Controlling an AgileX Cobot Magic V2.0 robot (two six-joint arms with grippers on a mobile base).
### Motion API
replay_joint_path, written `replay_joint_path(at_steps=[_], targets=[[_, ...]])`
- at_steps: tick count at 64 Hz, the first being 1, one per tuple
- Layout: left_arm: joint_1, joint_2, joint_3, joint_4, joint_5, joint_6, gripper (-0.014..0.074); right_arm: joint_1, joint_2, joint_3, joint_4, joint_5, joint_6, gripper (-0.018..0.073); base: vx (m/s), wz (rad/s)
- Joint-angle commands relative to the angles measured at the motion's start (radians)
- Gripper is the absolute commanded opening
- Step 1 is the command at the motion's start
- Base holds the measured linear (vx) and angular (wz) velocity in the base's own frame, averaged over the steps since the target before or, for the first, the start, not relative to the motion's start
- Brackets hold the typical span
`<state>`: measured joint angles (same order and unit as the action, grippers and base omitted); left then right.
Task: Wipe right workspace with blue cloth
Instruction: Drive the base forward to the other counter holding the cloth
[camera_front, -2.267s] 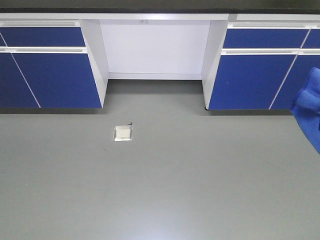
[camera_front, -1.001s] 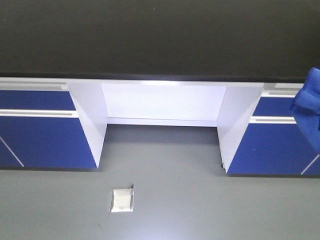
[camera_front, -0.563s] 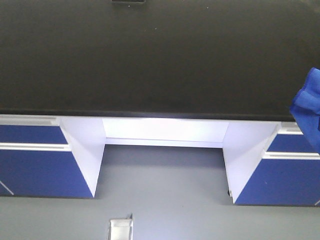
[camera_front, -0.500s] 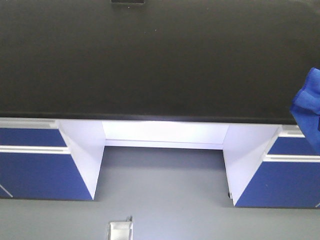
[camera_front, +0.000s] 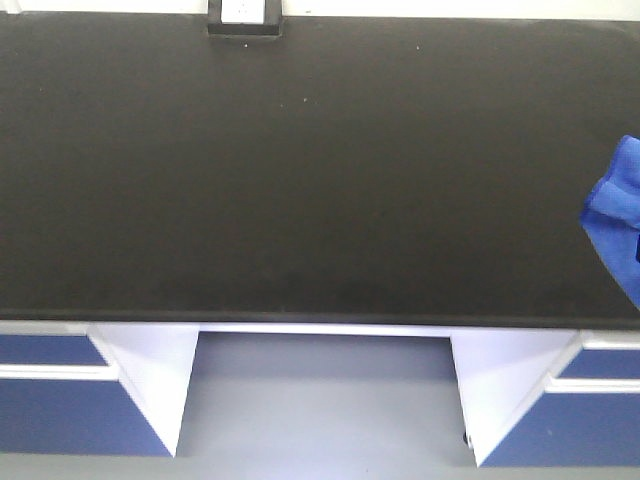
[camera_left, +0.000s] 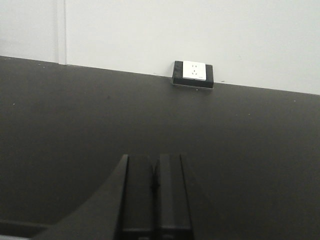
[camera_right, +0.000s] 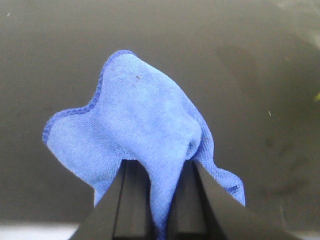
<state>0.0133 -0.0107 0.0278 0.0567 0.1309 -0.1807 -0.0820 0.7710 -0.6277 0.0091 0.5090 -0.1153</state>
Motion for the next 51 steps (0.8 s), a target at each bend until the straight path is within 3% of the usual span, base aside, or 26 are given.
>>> replay_joint_path(at_steps=[1,51], targets=[[-0.001,-0.015,0.031,-0.006,-0.081,-0.008,-0.0006,-0.005,-0.004,-0.031,-0.001,-0.072,-0.001,-0.0004,0.23,0.01],[-0.001,-0.015,0.031,-0.006,-0.081,-0.008,-0.0006,-0.005,-0.004,-0.031,-0.001,-0.072,-0.001,-0.0004,0.14,0.00]])
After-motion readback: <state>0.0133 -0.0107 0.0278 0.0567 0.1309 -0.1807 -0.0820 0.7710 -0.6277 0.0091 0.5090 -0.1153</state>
